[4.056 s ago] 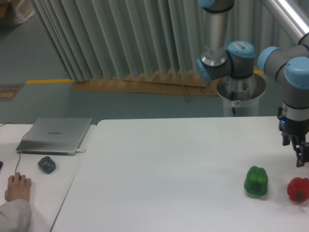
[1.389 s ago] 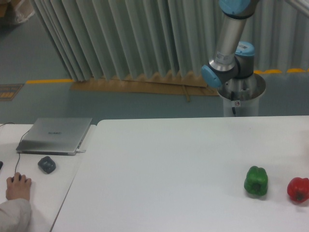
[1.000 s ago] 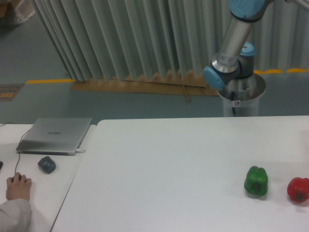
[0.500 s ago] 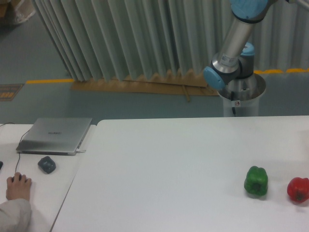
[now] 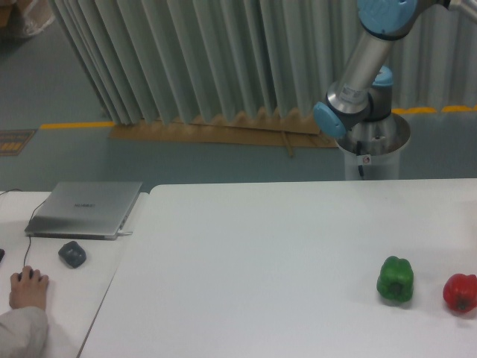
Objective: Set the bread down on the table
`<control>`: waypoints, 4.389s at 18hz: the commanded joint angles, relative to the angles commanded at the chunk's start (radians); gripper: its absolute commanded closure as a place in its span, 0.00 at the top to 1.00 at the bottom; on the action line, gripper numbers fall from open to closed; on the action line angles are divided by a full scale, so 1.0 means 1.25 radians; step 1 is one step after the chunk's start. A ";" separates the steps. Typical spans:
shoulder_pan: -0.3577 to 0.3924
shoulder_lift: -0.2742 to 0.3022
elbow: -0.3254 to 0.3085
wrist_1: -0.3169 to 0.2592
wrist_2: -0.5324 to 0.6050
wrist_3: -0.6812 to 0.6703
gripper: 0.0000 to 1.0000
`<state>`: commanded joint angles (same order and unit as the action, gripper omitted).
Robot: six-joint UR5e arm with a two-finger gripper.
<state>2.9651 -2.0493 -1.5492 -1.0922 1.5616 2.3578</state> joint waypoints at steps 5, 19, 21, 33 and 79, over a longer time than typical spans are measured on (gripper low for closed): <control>0.009 0.000 -0.001 0.000 0.001 -0.007 1.00; -0.055 0.029 0.031 -0.053 0.095 -0.147 0.23; -0.053 0.039 0.031 -0.076 0.041 -0.152 0.23; -0.052 0.092 0.049 -0.185 -0.038 -0.162 0.23; -0.314 0.144 -0.057 -0.220 -0.007 -0.596 0.26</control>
<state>2.5725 -1.8699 -1.6199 -1.3668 1.5524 1.6122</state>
